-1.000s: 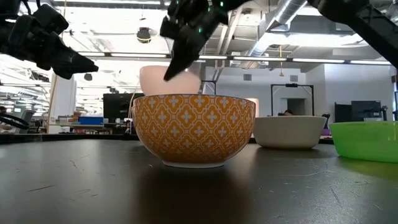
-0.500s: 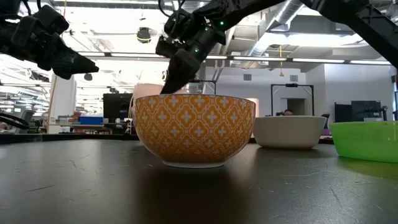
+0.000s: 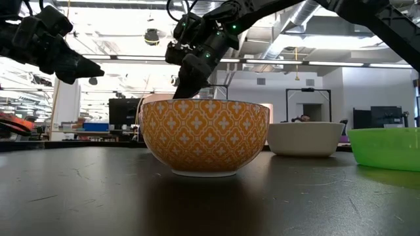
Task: Nest bowls inside each other
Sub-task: Stack the pink bowl on top of the white bowl
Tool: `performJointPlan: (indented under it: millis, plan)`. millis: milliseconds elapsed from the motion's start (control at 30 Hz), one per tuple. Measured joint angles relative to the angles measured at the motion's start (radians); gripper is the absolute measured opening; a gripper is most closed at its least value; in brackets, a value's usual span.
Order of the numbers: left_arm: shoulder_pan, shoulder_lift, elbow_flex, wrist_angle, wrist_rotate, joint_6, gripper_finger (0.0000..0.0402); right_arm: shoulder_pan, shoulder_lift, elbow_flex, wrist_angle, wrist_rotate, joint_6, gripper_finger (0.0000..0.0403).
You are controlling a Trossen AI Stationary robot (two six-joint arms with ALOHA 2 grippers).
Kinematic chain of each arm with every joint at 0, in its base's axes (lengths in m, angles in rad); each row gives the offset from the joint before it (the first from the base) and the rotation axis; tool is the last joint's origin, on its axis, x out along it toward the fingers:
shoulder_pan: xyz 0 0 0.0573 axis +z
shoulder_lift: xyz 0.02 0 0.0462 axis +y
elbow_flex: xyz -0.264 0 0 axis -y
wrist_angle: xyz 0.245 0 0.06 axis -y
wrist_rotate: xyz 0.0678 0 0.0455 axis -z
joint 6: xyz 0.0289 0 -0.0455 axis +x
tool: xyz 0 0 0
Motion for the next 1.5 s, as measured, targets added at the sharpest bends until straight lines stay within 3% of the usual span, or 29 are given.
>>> performJointPlan:
  millis: [267, 433, 733, 933, 1033, 1200, 1400, 1500]
  plan:
    - [0.0, 0.0, 0.0, 0.0, 0.0, -0.008, 0.0128, 0.0, 0.0, 0.0, 0.021, 0.014, 0.035, 0.0097]
    - [0.0, 0.0, 0.0, -0.001, 0.0, -0.008, 0.0128, 0.0, -0.001, 0.006, 0.016, 0.089, 0.046, 0.0133]
    - [0.0, 0.0, 0.0, -0.019, 0.0, -0.008, 0.0128, 0.009, -0.003, 0.102, -0.096, 0.086, 0.103, 0.023]
    - [0.0, 0.0, 0.0, -0.023, 0.0, -0.008, 0.0128, 0.046, -0.004, 0.174, -0.161, 0.106, 0.15, 0.0247]
    - [0.0, 0.0, 0.0, -0.023, 0.0, -0.008, 0.0128, 0.084, -0.004, 0.183, -0.113, 0.243, 0.217, 0.0236]
    - [0.0, 0.0, 0.0, -0.023, 0.0, -0.008, 0.0128, 0.195, 0.0, 0.165, 0.009, 0.814, 0.279, 0.0164]
    - [0.0, 0.0, 0.0, -0.022, 0.0, -0.016, 0.0128, 0.266, 0.001, 0.063, 0.171, 0.94, 0.358, 0.0019]
    - [0.0, 0.0, 0.0, -0.021, 0.0, -0.032, 0.0128, 0.261, -0.002, -0.003, 0.214, 0.946, 0.444, 0.0014]
